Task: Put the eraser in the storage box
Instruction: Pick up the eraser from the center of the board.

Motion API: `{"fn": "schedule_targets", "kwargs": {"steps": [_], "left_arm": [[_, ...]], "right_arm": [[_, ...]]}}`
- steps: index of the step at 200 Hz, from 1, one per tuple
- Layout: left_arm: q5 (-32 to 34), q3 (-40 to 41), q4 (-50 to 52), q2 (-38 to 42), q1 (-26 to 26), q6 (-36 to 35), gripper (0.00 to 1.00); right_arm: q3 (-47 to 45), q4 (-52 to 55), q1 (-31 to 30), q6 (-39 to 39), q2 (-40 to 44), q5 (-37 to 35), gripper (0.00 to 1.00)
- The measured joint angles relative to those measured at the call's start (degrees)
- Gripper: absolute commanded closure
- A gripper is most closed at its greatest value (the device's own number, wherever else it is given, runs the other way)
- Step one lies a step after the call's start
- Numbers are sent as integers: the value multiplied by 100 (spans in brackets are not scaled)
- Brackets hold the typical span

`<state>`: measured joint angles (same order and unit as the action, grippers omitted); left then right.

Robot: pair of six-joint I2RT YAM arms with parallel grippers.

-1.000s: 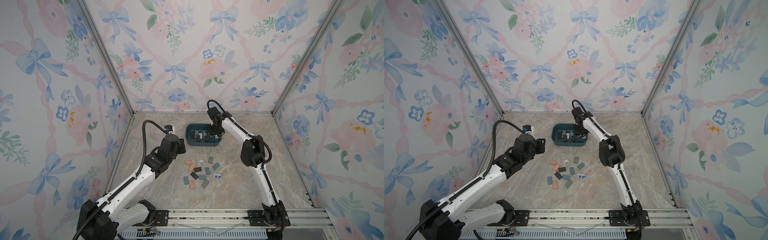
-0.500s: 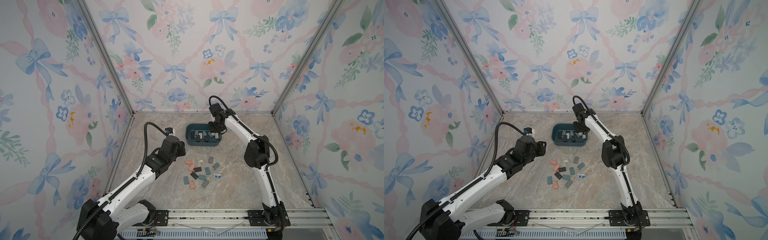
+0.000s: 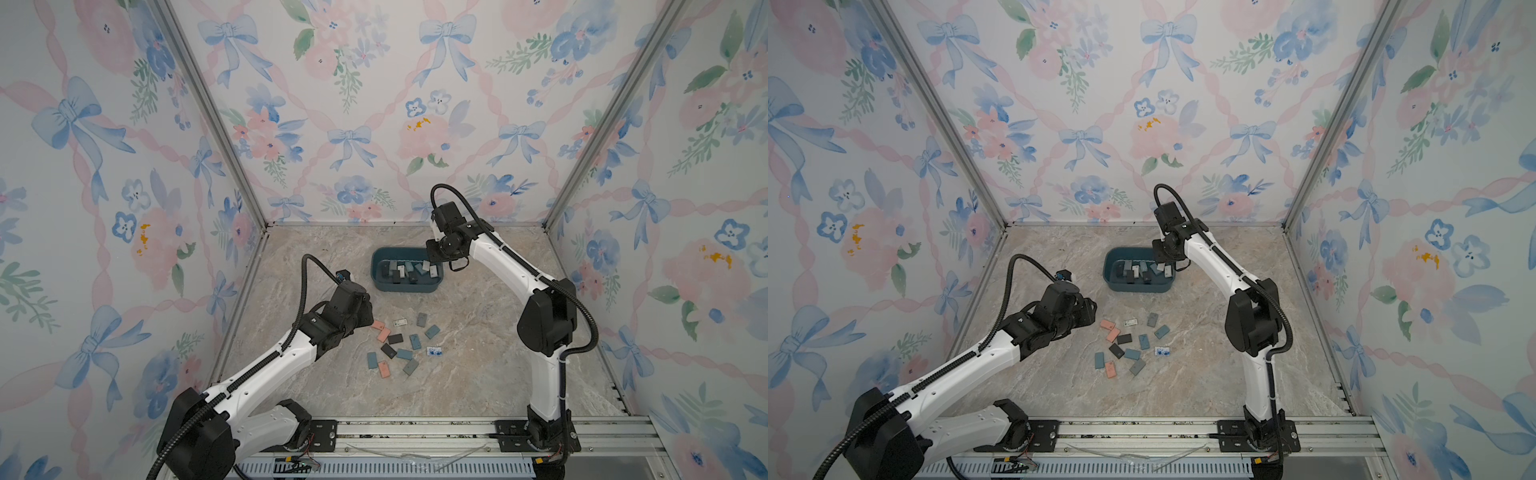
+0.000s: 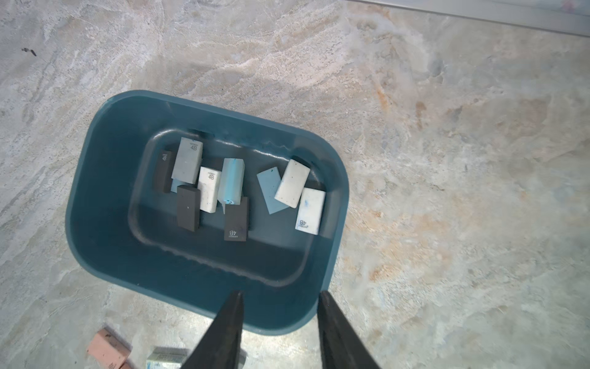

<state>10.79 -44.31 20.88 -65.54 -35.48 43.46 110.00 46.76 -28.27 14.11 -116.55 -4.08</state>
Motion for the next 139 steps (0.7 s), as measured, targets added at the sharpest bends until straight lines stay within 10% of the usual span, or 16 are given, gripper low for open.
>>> {"fn": "schedule_targets", "kwargs": {"steps": [139], "left_arm": [[-203,503,476,-741,-1222,1016,44]], "right_arm": [[-2197,-898,0,85,1718,0,57]]}}
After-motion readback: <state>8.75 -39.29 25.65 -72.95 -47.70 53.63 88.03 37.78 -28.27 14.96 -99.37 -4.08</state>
